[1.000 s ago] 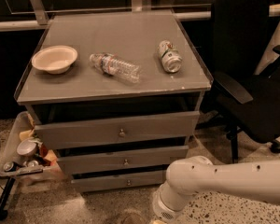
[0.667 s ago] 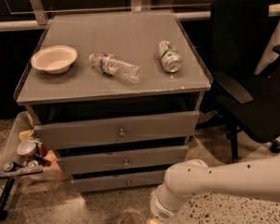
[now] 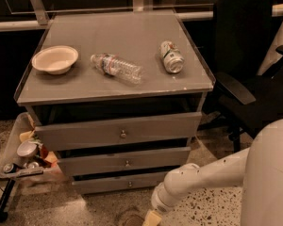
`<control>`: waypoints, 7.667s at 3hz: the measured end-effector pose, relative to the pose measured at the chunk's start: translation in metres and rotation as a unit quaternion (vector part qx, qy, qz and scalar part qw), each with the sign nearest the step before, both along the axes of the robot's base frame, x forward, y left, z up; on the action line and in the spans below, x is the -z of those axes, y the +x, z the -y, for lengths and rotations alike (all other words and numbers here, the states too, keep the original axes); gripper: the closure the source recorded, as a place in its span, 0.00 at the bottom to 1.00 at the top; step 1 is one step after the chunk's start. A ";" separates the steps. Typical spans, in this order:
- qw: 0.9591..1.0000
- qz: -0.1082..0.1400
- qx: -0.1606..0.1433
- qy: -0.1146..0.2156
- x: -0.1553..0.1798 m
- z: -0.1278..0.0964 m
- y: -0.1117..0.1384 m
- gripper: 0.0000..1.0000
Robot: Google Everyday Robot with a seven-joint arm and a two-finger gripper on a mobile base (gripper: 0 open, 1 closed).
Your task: Open bottom drawer
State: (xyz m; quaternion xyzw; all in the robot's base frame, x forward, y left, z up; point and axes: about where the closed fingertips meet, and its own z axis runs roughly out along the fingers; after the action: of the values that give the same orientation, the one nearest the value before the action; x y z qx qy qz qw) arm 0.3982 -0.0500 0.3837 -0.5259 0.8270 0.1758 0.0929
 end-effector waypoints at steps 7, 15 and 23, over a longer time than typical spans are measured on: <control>0.995 0.075 0.067 -0.015 0.146 0.016 0.120 0.00; 0.992 0.104 0.053 -0.047 0.226 0.006 0.170 0.00; 0.998 0.043 0.031 -0.046 0.210 0.012 0.112 0.00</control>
Offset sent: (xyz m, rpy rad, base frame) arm 0.0293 -0.0096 -0.1475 -0.0163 0.0267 -0.1300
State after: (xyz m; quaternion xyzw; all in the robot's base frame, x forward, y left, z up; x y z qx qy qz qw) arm 0.5098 -0.0623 0.1733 -0.5113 0.8451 0.1115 0.1097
